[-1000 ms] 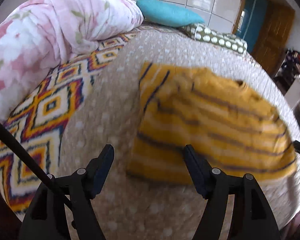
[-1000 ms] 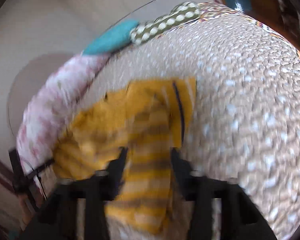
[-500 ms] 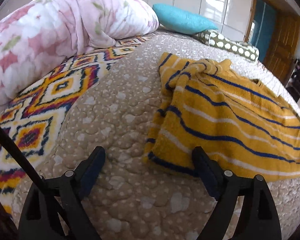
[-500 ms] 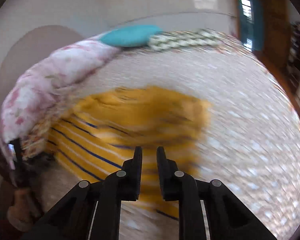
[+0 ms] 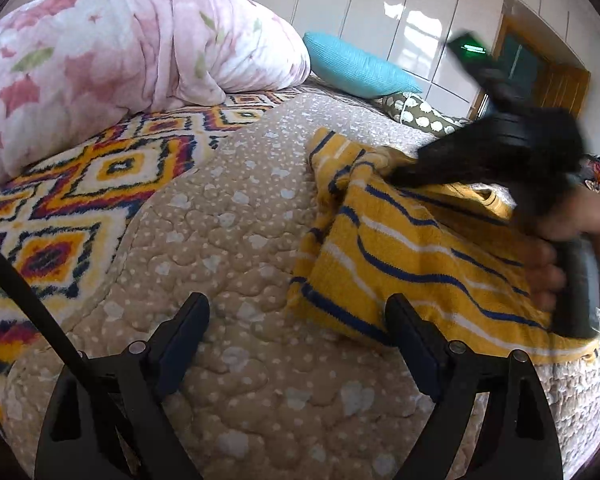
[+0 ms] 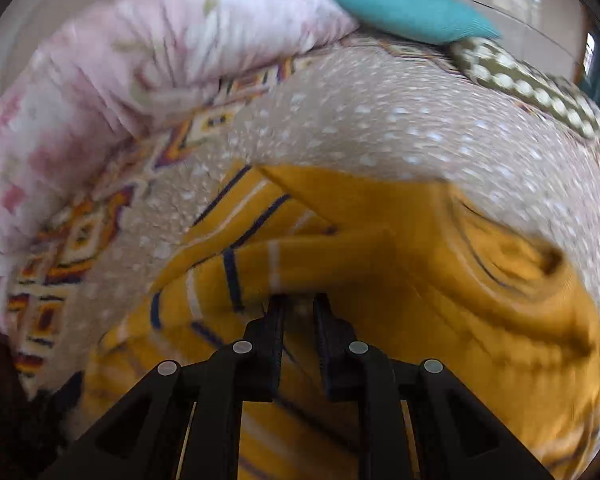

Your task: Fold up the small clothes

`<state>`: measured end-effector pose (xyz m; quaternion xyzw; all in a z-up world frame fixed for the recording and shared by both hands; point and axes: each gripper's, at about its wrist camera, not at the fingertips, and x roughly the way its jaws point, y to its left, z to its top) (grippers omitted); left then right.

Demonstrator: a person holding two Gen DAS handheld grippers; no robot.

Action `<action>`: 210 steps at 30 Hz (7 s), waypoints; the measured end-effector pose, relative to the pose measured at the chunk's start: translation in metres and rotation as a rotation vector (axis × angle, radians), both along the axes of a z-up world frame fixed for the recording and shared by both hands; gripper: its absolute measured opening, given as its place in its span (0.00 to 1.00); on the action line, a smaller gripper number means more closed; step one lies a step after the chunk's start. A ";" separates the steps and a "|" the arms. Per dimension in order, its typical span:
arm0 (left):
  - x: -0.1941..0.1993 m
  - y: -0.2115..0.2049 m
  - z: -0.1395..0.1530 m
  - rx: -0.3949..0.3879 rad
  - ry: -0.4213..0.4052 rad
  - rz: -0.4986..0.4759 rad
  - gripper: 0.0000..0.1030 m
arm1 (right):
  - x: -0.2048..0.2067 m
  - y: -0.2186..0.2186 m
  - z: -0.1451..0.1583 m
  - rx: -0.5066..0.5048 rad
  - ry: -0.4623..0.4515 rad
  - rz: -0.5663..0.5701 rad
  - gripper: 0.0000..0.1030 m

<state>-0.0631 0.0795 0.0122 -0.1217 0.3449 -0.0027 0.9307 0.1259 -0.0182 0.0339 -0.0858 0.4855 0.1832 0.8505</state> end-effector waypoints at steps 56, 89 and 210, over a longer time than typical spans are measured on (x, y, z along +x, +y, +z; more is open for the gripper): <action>0.064 -0.042 0.019 0.134 0.200 -0.065 0.87 | -0.201 -0.313 0.003 0.525 -0.130 -0.484 0.15; 0.017 0.109 0.053 -0.035 -0.050 0.376 0.94 | -0.134 -0.189 0.077 0.511 -0.109 -0.493 0.24; 0.064 0.003 0.004 0.001 0.189 0.021 0.93 | -0.160 -0.096 -0.012 0.356 -0.002 -0.060 0.24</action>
